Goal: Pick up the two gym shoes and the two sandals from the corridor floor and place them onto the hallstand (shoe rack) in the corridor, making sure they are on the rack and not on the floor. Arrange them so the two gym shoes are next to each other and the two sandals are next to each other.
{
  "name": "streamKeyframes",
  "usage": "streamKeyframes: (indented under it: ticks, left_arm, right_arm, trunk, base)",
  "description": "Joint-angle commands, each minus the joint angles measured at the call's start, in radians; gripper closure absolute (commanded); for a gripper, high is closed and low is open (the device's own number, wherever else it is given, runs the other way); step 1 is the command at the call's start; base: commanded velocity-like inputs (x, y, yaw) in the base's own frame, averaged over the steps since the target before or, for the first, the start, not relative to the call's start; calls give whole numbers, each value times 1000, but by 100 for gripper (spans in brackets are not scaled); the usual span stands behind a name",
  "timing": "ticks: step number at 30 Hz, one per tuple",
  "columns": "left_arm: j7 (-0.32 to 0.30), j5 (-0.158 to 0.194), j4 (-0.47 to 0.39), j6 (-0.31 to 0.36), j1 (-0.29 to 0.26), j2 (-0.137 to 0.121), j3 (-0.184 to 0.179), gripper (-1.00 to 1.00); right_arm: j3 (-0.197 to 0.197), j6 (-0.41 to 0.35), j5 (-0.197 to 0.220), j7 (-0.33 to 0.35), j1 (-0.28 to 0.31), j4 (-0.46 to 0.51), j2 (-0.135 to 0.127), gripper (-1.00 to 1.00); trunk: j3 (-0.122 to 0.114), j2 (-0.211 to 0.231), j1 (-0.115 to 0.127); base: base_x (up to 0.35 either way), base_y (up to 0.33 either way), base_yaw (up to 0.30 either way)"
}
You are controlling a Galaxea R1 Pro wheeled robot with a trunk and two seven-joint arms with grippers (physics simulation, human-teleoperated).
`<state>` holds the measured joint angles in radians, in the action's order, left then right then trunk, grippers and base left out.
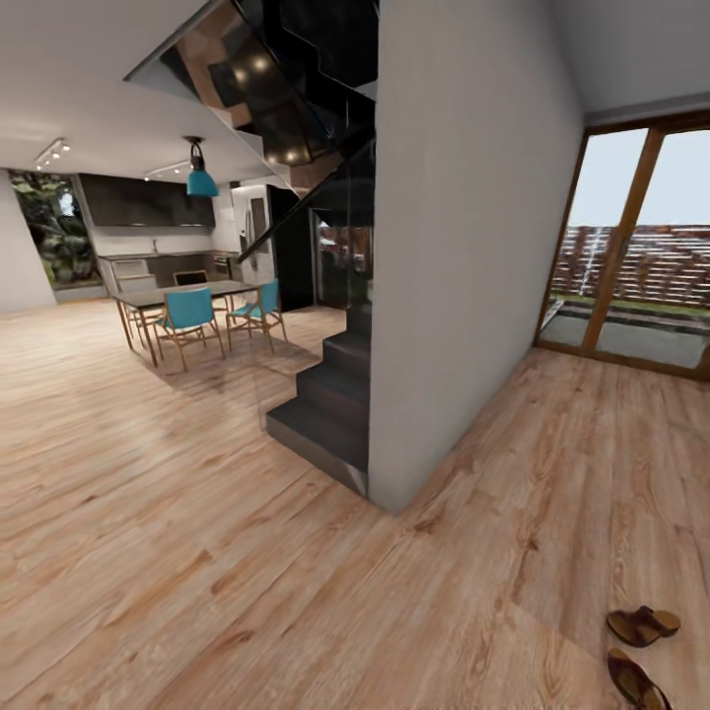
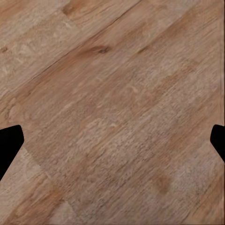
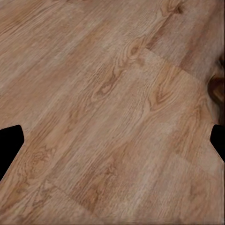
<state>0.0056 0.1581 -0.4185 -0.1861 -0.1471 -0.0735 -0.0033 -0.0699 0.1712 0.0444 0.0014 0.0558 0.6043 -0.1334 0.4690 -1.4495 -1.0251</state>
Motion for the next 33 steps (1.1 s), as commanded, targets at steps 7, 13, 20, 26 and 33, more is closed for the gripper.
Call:
streamKeyframes:
  ticks: [7, 13, 20, 26, 33]
  left_arm:
    - [1, 6, 0, -3, 0, 0, 0, -100]
    - [1, 6, 0, -3, 0, 0, 0, -100]
    - [1, 6, 0, -3, 0, 0, 0, -100]
    - [1, 6, 0, -3, 0, 0, 1, -100]
    - [0, 6, 0, -3, 0, -1, 2, -100]
  right_arm:
    - [1, 4, 5, 0, 1, -1, 0, -100]
    - [1, 4, 5, 0, 1, -1, 0, -100]
    - [1, 4, 5, 0, 1, -2, 0, -100]
    - [2, 4, 4, 0, 1, -4, 1, -100]
    - [2, 4, 3, 0, 1, -3, 1, -100]
  trunk:
    - [1, 0, 0]
    - [1, 0, 0]
    - [1, 0, 0]
    - [1, 0, 0]
    - [1, 0, 0]
  base:
    - [13, -268, -296]
    - [66, -272, -279]
    - [82, -272, -206]
    - [98, -272, -33]
    - [145, -259, -7]
